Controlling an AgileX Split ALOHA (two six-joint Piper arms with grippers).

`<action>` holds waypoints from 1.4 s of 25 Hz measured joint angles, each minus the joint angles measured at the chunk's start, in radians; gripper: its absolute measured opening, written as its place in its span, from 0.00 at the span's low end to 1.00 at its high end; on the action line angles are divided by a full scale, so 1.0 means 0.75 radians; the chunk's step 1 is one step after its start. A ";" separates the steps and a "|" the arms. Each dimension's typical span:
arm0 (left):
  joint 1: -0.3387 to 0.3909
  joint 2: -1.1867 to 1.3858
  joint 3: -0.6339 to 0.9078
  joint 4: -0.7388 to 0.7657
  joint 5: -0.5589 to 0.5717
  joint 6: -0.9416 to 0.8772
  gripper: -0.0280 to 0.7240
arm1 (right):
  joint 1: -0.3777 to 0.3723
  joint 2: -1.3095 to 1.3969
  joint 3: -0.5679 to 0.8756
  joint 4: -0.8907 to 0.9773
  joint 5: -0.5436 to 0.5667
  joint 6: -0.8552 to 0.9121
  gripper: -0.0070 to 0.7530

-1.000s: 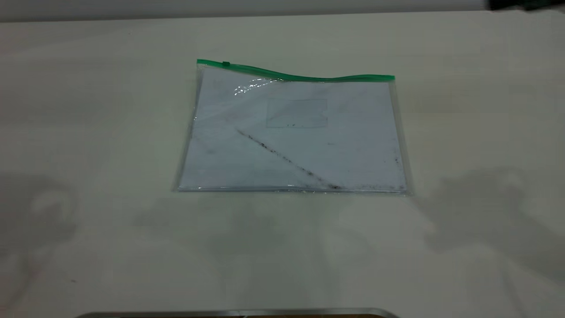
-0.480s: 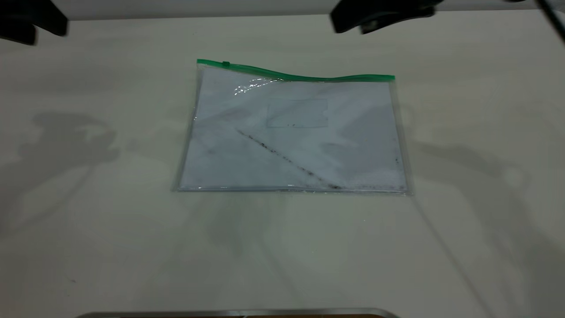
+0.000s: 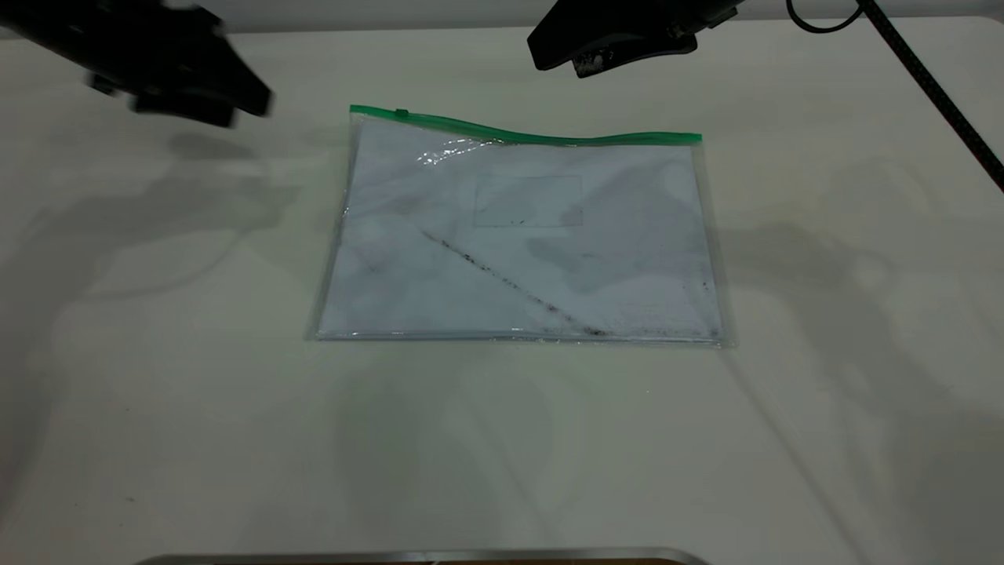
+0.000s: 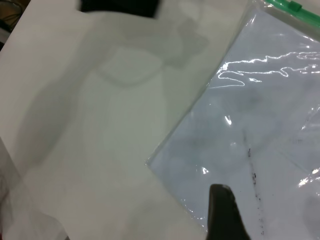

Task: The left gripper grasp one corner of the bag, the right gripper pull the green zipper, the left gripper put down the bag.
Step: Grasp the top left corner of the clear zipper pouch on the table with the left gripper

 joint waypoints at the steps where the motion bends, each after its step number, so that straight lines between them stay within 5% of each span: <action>1: -0.019 0.040 -0.047 0.000 0.015 0.001 0.73 | 0.000 0.002 0.000 0.003 0.000 -0.005 0.66; 10: -0.125 0.259 -0.313 -0.010 0.035 -0.001 0.73 | 0.000 0.003 0.000 0.024 0.009 -0.009 0.66; 26: -0.181 0.364 -0.339 -0.209 0.026 0.120 0.71 | 0.000 0.003 0.000 0.072 0.015 -0.021 0.66; 30: -0.185 0.365 -0.339 -0.209 0.032 0.137 0.57 | 0.000 0.003 0.000 0.077 0.015 -0.021 0.66; 35: -0.185 0.366 -0.339 -0.209 0.043 0.166 0.19 | 0.000 0.004 0.000 0.133 0.011 -0.080 0.66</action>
